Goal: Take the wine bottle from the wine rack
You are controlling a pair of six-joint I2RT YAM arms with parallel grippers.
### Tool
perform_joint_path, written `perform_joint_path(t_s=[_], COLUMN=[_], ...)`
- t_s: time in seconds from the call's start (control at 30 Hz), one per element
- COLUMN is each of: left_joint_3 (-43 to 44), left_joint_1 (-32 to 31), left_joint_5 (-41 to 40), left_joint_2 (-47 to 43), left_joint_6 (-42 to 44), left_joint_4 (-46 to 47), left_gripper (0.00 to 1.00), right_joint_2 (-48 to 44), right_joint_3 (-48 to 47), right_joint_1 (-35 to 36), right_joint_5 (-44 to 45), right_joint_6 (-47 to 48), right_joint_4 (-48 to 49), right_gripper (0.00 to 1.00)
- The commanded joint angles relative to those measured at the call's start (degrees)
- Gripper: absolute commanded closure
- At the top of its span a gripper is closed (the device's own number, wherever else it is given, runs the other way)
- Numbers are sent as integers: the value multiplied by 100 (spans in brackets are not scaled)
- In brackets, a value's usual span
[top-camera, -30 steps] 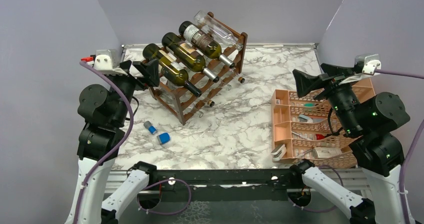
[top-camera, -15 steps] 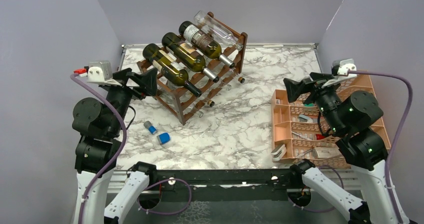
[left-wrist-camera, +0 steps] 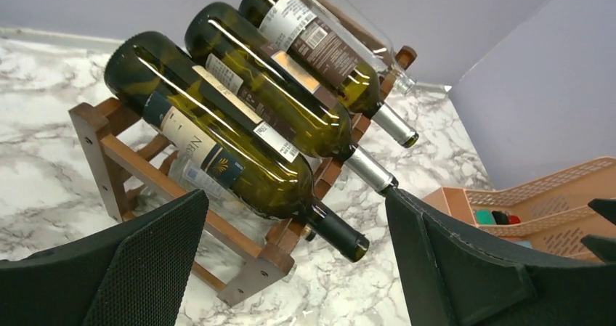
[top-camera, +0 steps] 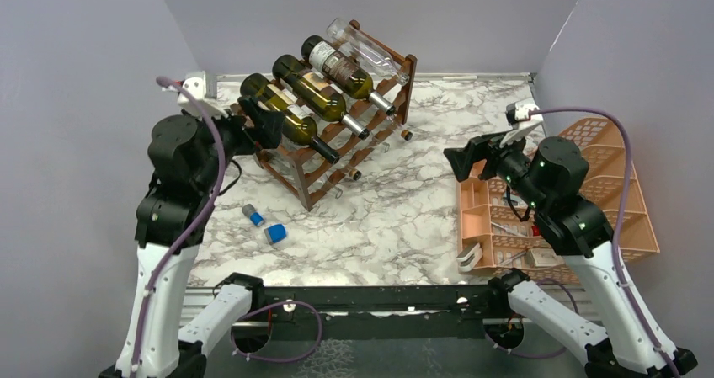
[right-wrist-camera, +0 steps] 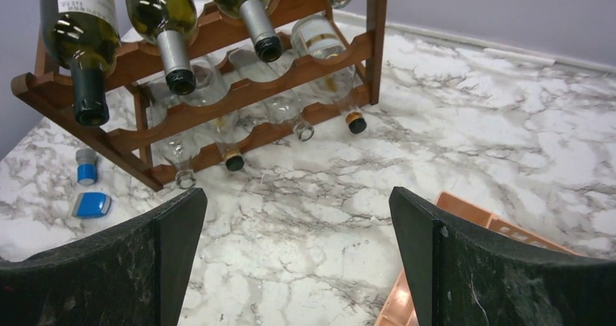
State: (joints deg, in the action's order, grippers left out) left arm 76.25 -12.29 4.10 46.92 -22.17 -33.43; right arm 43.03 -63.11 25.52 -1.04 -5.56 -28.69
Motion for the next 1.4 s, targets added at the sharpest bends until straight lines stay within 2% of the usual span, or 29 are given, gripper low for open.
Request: perform_joint_path(t_s=[0.0,0.13,0.23,0.37,0.53,0.73,1.0,1.37], left_joint_3=[662,1085,1175,1305,1233,1520,1637,1384], left_joint_1=[48,56,58,61,61,60,69,133], left_joint_5=[242,-503,-959,-936,-1080,-997,-1216,-1587], left_joint_2=[683,1241,1474,1854,2182,2673,3082,3089], left_joint_6=[-174,-196,-342,-408,-1136,-1490,-2272,-3693], left_joint_4=[-796,-1422,-1521,-1556,-1528,-1526,-1520,-1458], left_gripper=[1,1,1,1,1,1,1,1], right_joint_2=[152,279,353,728,1180,1523,1547,1209], right_joint_3=[8,-53,31,-84,-165,-106,146,339], right_joint_1=[-39,-44,-49,-47,-47,-47,-47,-50], right_joint_5=[-533,-504,-400,-659,-783,-1103,-965,-814], right_joint_6=[-179,-170,-161,-179,-283,-389,-404,-418], right_joint_4=[215,147,112,34,-92,-172,-125,7], right_gripper=[1,1,1,1,1,1,1,1])
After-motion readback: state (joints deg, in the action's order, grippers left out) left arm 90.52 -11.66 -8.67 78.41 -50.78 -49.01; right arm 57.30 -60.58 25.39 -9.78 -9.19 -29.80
